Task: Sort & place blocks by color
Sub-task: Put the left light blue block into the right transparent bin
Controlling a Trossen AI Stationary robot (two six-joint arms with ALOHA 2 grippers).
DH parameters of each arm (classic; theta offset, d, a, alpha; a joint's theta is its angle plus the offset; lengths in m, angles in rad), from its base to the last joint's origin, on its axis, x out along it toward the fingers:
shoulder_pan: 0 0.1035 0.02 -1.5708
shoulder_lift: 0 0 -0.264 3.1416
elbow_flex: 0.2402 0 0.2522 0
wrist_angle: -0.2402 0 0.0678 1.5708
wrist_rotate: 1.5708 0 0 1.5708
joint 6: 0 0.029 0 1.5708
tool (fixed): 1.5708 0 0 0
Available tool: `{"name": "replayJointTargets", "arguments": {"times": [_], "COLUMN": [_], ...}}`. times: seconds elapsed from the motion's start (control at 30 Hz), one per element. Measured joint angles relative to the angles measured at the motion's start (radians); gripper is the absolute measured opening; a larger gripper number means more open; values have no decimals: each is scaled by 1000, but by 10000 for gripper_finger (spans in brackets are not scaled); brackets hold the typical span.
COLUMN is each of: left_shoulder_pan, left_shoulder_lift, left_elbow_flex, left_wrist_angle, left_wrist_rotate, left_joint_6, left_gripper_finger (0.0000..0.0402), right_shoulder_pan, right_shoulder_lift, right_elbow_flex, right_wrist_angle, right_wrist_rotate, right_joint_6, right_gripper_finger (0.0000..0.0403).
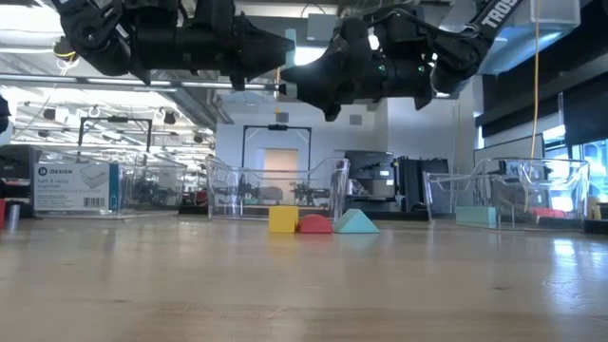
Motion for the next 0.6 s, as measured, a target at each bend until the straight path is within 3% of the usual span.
{"name": "replayJointTargets", "arguments": {"times": [0.37,0.6], "left_shoulder_pan": [24,24], "left_shoulder_lift": [-130,-303], "left_elbow_flex": [0,-39], "left_wrist_angle": [-206,-383], "left_wrist_rotate": [15,-14], "left_joint_6": [-8,48], "left_gripper_finger": [167,167], "right_shoulder_pan": [-25,-54], "right_shoulder_lift": [-82,-236], "right_elbow_flex": [-9,-155], "right_wrist_angle": [-157,-159], "right_wrist_rotate": [36,144], "right_joint_6": [-84,-145], "right_gripper_finger": [136,135]}}
